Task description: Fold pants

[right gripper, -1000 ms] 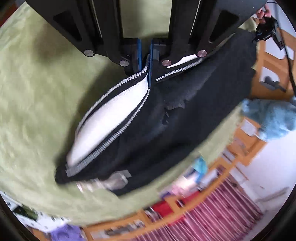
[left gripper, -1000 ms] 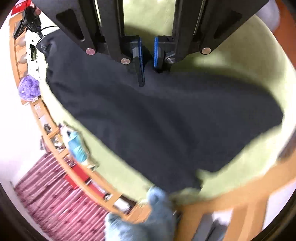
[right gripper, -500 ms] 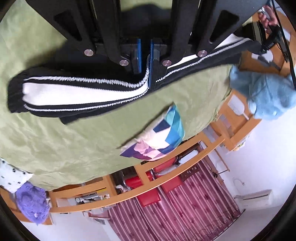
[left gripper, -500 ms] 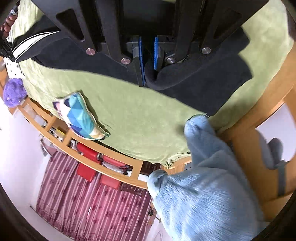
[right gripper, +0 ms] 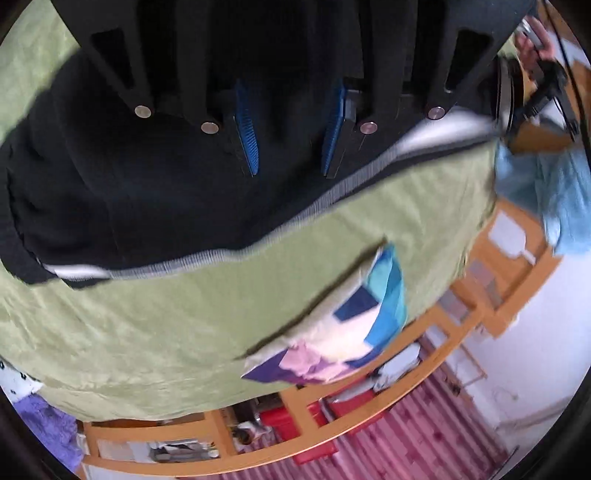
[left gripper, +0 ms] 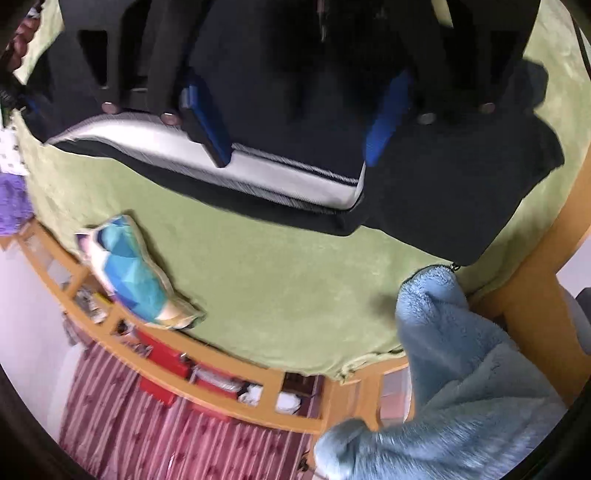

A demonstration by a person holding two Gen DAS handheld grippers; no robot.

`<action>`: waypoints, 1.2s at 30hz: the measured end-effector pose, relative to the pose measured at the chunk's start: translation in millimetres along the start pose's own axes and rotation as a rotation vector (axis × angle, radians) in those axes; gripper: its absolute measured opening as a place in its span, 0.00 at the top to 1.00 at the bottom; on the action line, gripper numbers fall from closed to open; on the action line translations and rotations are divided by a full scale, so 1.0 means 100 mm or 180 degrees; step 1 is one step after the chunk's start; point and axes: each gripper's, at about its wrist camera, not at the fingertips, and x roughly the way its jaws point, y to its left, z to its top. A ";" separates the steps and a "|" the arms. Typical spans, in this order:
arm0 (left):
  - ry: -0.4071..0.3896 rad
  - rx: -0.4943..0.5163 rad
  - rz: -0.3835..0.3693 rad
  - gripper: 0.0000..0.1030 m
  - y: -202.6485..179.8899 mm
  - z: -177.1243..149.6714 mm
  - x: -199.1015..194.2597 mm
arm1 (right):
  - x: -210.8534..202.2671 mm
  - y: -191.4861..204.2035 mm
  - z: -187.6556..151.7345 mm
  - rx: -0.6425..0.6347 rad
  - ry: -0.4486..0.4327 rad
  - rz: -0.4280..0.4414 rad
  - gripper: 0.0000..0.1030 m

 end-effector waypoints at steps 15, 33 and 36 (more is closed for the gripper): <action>0.0650 -0.0639 -0.0504 0.26 0.38 -1.32 -0.22 | -0.75 -0.88 -1.30 0.0408 0.0104 0.0010 0.23; 0.0522 -0.1098 -0.0280 0.55 0.45 -0.98 0.46 | 0.16 -1.09 -0.74 0.1277 -0.0117 0.0301 0.64; 0.0650 -0.1085 -0.0482 0.84 0.47 -0.99 0.45 | 0.15 -1.05 -0.70 0.1304 -0.0173 0.0214 0.86</action>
